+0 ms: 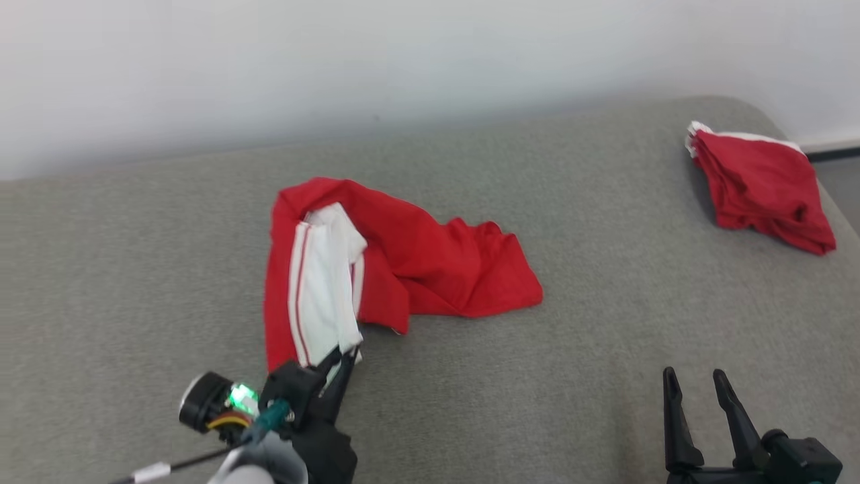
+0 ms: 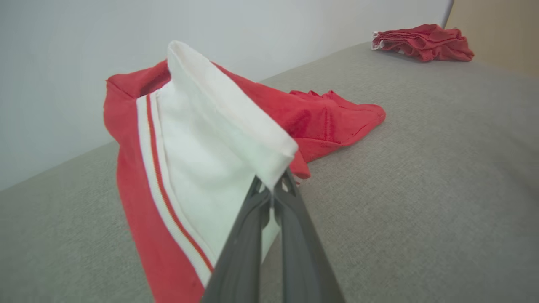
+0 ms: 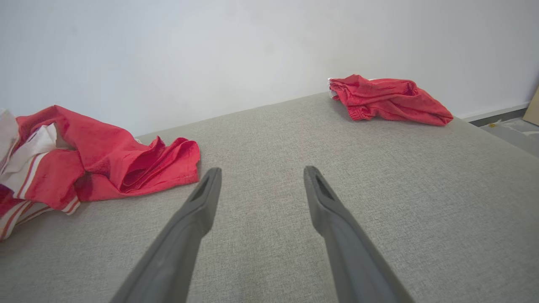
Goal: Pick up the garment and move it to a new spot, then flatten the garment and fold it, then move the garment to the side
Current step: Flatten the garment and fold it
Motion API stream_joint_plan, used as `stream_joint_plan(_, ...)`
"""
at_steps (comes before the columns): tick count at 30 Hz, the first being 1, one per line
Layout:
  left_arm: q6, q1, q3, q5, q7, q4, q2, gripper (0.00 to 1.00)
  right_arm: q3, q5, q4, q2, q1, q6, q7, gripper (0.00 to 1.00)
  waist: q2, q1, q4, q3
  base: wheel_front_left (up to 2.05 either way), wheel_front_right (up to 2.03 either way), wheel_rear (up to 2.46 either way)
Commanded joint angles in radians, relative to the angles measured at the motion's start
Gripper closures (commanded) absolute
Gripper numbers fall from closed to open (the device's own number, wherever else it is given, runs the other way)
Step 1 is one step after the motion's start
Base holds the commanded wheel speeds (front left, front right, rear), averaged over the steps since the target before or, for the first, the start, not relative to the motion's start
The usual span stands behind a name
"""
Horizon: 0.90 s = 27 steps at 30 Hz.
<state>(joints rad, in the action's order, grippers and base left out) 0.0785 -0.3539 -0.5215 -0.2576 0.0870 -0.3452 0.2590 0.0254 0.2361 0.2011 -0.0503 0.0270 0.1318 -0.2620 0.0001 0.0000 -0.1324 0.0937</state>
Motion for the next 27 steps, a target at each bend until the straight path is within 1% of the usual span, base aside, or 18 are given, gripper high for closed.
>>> stream_joint_plan(1, -0.009, 0.047, -0.005, -0.014, -0.012, 0.04, 0.01, 1.0, 0.005, -0.004, 0.001, 0.0, 0.016, -0.003, -0.003, 0.0, -0.0001, 0.0, 0.057, -0.055, 0.0, 0.0, 0.0)
stream_joint_plan(6, -0.042, 0.193, -0.027, -0.018, -0.064, 0.2, 0.044, 1.0, 0.022, -0.004, 0.0, 0.0, 0.04, -0.003, -0.002, 0.0, -0.0001, 0.0, 0.104, -0.087, 0.0, 0.0, 0.0)
stream_joint_plan(9, -0.058, 0.281, -0.041, -0.028, -0.087, 0.256, 0.065, 1.0, 0.031, -0.006, -0.003, 0.0, 0.048, -0.003, -0.002, 0.0, -0.0001, 0.0, 0.124, -0.092, 0.0, 0.0, 0.0)
stream_joint_plan(10, -0.058, 0.281, -0.041, -0.028, -0.087, 0.256, 0.065, 1.0, 0.031, -0.006, -0.003, 0.0, 0.048, -0.003, -0.002, 0.0, -0.0001, 0.0, 0.124, -0.092, 0.0, 0.0, 0.0)
stream_joint_plan(11, -0.06, 0.307, -0.048, -0.027, -0.093, 0.267, 0.072, 1.0, 0.031, -0.007, -0.004, 0.0, 0.049, -0.003, -0.002, 0.0, -0.0001, 0.0, 0.129, -0.093, 0.0, 0.0, 0.0)
stream_joint_plan(15, -0.069, 0.39, -0.068, -0.052, -0.093, 0.273, 0.068, 1.0, 0.034, -0.011, -0.005, 0.0, 0.057, -0.003, 0.0, 0.0, -0.0001, 0.0, 0.144, -0.097, 0.0, 0.0, 0.0)
stream_joint_plan(17, -0.07, 0.416, -0.08, -0.052, -0.092, 0.249, 0.067, 1.0, 0.036, -0.011, -0.005, 0.0, 0.058, -0.003, 0.001, 0.0, -0.0001, 0.0, 0.149, -0.099, 0.0, 0.0, 0.0)
stream_joint_plan(21, -0.066, 0.438, -0.093, -0.069, -0.065, 0.201, 0.046, 1.0, 0.035, -0.013, -0.004, 0.0, 0.062, -0.003, 0.003, 0.0, -0.0001, 0.0, 0.153, -0.105, 0.0, 0.0, 0.0)
stream_joint_plan(23, -0.065, 0.436, -0.095, -0.077, -0.044, 0.194, 0.032, 0.49, 0.038, -0.015, -0.005, 0.0, 0.064, -0.003, 0.004, 0.0, -0.0001, 0.0, 0.155, -0.108, 0.0, 0.0, 0.0)
stream_joint_plan(24, -0.062, 0.428, -0.097, -0.074, -0.029, 0.199, 0.028, 0.0, 0.039, -0.015, -0.006, 0.0, 0.065, -0.003, 0.004, 0.0, -0.0001, 0.0, 0.157, -0.109, 0.0, 0.0, 0.0)
stream_joint_plan(27, -0.052, 0.403, -0.105, -0.056, 0.026, 0.234, 0.02, 0.0, 0.046, -0.016, -0.007, 0.0, 0.068, -0.003, 0.004, 0.0, -0.0001, 0.0, 0.164, -0.111, 0.0, 0.0, 0.0)
